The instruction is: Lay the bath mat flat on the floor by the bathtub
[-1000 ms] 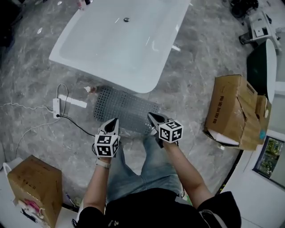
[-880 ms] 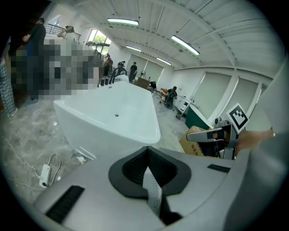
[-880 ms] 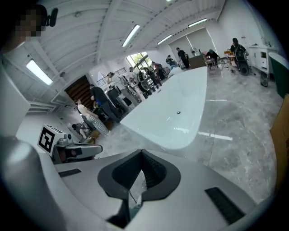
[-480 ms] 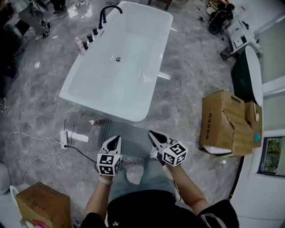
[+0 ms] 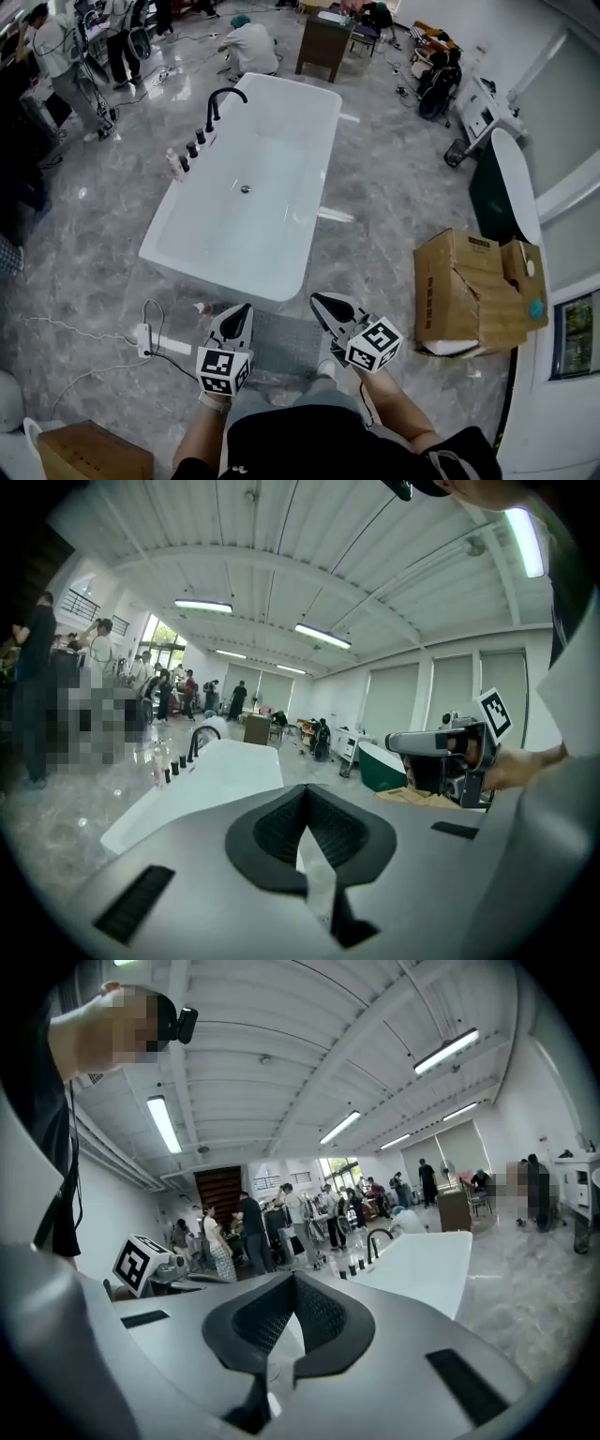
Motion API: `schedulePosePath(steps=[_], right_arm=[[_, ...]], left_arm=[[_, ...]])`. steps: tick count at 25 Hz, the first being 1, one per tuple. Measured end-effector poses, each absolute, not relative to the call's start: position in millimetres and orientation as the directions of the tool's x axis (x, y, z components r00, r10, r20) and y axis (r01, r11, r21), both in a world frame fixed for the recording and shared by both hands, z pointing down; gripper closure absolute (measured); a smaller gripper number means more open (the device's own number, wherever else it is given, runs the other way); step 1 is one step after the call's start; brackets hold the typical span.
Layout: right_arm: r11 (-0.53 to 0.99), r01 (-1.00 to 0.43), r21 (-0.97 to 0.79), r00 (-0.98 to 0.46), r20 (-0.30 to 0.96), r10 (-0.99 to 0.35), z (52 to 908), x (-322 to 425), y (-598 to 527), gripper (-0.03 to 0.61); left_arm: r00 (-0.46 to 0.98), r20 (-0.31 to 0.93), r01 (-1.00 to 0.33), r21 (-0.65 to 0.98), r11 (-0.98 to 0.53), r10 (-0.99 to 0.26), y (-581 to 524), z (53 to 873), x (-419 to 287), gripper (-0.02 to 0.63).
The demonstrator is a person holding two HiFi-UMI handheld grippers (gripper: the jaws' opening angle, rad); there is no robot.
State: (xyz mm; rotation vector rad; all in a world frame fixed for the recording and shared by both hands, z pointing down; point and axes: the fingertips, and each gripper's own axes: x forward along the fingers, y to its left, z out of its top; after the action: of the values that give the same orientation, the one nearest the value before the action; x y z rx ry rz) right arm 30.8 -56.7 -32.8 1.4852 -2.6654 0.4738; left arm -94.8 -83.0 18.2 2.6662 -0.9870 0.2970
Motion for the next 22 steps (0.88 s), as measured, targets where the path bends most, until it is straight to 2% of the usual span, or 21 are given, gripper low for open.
schedulePosePath(steps=[10,22], right_arm=[[0.569,-0.809,-0.147,-0.582,0.065,-0.810,-136.8,20.9,-20.0,0.554],[0.590,-0.796,-0.133,-0.595,-0.006,-0.804,-163.6,3.0,5.0,0.554]], left_arm=[[0.754,0.118,-0.657,0.111,-0.746,-0.646,-55.1,-97.4,-84.7,0.595],[0.736,0.058,-0.677,0.077,-0.732,-0.674,-23.0,-126.7,-98.8,0.595]])
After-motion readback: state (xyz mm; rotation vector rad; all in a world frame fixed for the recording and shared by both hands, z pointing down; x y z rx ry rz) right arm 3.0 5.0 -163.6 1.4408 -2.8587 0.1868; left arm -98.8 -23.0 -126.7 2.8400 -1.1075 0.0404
